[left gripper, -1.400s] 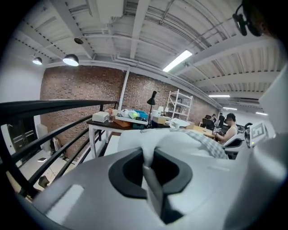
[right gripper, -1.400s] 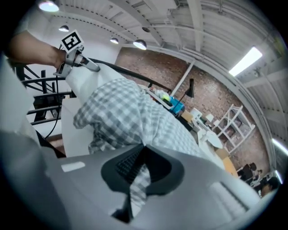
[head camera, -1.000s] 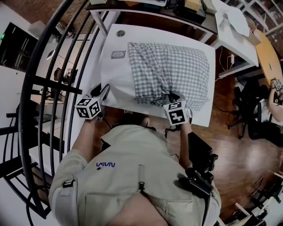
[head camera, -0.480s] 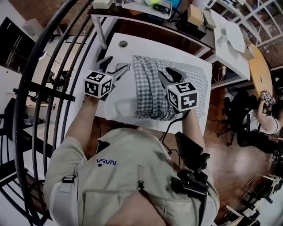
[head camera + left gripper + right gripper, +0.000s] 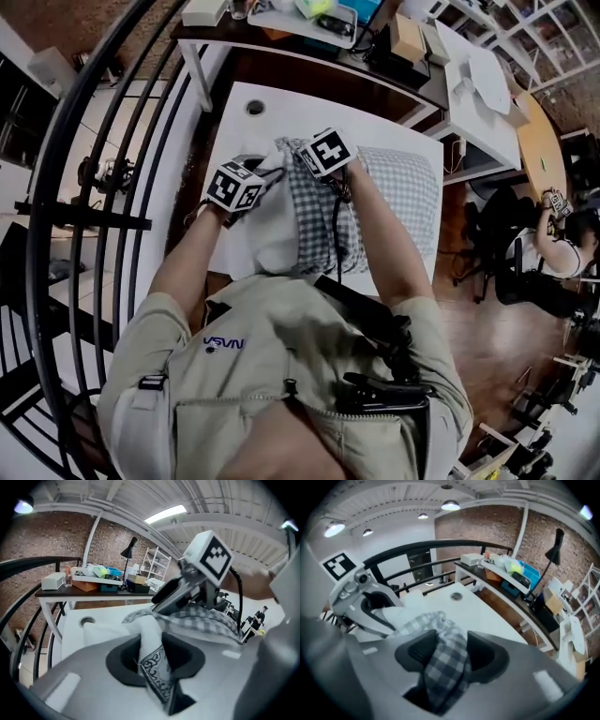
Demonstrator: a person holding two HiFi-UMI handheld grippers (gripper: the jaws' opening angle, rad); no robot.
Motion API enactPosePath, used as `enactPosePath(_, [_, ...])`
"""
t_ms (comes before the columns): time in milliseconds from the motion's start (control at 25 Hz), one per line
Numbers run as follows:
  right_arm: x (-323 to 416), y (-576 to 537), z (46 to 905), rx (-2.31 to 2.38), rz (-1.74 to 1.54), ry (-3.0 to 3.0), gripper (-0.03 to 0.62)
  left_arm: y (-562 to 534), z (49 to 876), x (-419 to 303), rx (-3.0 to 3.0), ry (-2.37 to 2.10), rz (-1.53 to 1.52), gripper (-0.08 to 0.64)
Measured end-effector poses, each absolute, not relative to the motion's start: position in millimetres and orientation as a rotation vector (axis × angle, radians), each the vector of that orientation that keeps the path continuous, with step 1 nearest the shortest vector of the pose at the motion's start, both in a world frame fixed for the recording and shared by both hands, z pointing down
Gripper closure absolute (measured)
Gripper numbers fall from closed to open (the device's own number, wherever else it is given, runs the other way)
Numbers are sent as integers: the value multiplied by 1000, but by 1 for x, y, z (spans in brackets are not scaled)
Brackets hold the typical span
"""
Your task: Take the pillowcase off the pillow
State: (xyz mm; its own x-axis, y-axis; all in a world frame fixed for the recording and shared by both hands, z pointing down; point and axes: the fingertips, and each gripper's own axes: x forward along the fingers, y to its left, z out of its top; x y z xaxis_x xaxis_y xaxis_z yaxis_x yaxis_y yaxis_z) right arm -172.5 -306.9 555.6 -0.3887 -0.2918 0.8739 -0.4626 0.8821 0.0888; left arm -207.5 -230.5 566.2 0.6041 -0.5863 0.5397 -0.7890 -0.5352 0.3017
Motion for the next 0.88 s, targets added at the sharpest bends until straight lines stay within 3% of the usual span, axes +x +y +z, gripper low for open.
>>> enactPosePath(40, [-168, -307, 562, 548, 187, -1956, 408, -227, 558, -204, 2342, -1082, 510, 507])
enactPosePath(160, [-153, -318, 551, 627, 89, -1886, 571, -217, 519, -205, 2436, -1114, 420, 545])
enactPosePath(320, [-132, -350, 511, 764, -44, -1923, 574, -206, 455, -231, 2486, -1179, 132, 545])
enactPosePath(560, [-16, -382, 483, 1097, -11, -1842, 574, -200, 427, -298, 2347, -1310, -188, 546])
enactPosePath(680, [31, -375, 511, 1164, 118, -1787, 574, -210, 462, -306, 2284, -1271, -156, 545])
enactPosePath(880, [25, -375, 533, 1206, 53, -1810, 573, -246, 513, -278, 2295, -1286, 40, 537])
